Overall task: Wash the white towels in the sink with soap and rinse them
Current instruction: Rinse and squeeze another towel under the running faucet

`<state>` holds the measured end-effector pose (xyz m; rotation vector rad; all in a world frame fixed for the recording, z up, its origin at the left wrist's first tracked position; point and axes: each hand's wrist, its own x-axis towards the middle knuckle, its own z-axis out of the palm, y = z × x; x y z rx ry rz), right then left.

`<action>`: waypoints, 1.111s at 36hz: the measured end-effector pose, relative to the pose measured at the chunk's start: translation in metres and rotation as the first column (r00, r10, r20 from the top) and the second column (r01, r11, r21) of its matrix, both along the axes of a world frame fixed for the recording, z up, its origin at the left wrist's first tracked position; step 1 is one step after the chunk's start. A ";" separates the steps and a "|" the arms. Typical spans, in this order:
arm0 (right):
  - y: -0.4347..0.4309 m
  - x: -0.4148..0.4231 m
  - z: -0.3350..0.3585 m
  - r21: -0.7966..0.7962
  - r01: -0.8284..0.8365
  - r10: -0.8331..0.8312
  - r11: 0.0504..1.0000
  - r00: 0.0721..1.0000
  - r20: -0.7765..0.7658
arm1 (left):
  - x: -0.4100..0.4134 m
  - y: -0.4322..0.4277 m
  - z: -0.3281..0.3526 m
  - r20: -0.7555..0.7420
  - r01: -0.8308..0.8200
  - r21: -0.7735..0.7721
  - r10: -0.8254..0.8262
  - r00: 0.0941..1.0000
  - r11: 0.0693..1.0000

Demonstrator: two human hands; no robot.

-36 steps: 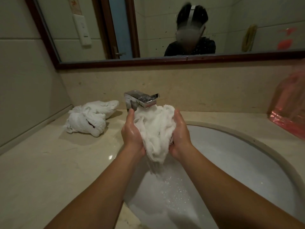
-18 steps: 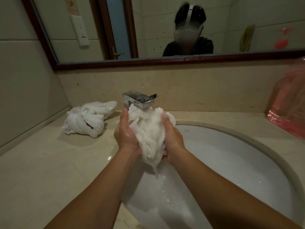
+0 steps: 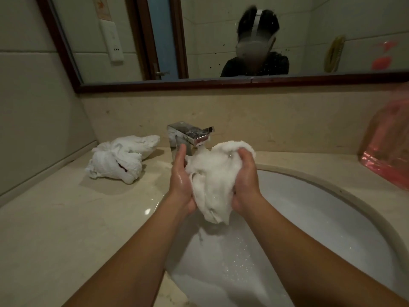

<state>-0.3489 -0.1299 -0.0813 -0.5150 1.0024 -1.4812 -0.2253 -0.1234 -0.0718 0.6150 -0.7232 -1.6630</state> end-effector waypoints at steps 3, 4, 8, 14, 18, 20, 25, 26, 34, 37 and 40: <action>-0.004 0.005 -0.002 0.090 -0.055 0.060 0.994 0.997 -0.052 | 0.004 -0.003 -0.003 0.026 -0.040 0.051 0.038 0.999 0.998; -0.002 0.006 -0.001 0.121 -0.073 0.078 0.990 0.996 -0.037 | 0.006 -0.006 -0.005 0.017 -0.066 0.058 0.065 0.998 0.996; 0.000 0.005 0.000 0.194 -0.158 0.142 0.968 0.986 0.093 | 0.012 -0.014 -0.009 -0.011 -0.159 0.049 0.160 0.987 0.986; 0.000 0.006 0.004 0.113 -0.197 0.179 0.974 0.971 0.157 | 0.023 -0.054 -0.040 0.058 -0.303 0.141 0.297 0.953 0.943; 0.002 0.005 0.008 0.110 -0.187 0.171 0.976 0.975 0.140 | 0.017 -0.021 -0.010 0.068 -0.195 0.050 0.191 0.979 0.980; 0.001 0.005 0.008 0.102 -0.176 0.164 0.979 0.980 0.117 | 0.015 -0.022 -0.012 0.050 -0.171 0.053 0.168 0.984 0.984; 0.003 0.007 0.015 0.063 -0.164 0.169 0.985 0.982 -0.088 | 0.014 -0.026 -0.016 0.112 -0.220 0.070 0.212 0.971 0.973; 0.003 0.009 0.014 0.051 -0.160 0.165 0.986 0.977 -0.137 | 0.013 -0.027 -0.016 0.140 -0.242 0.067 0.231 0.963 0.968; 0.006 0.012 0.008 0.050 -0.129 0.137 0.990 0.968 -0.209 | 0.013 -0.023 -0.014 0.236 -0.296 0.041 0.279 0.931 0.954; 0.006 0.009 0.005 0.073 -0.128 0.137 0.989 0.981 -0.140 | 0.013 -0.023 -0.014 0.239 -0.336 0.049 0.315 0.918 0.941; 0.004 0.007 0.002 0.084 -0.087 0.089 0.993 0.996 -0.011 | 0.012 -0.021 -0.011 0.191 -0.347 0.103 0.324 0.926 0.932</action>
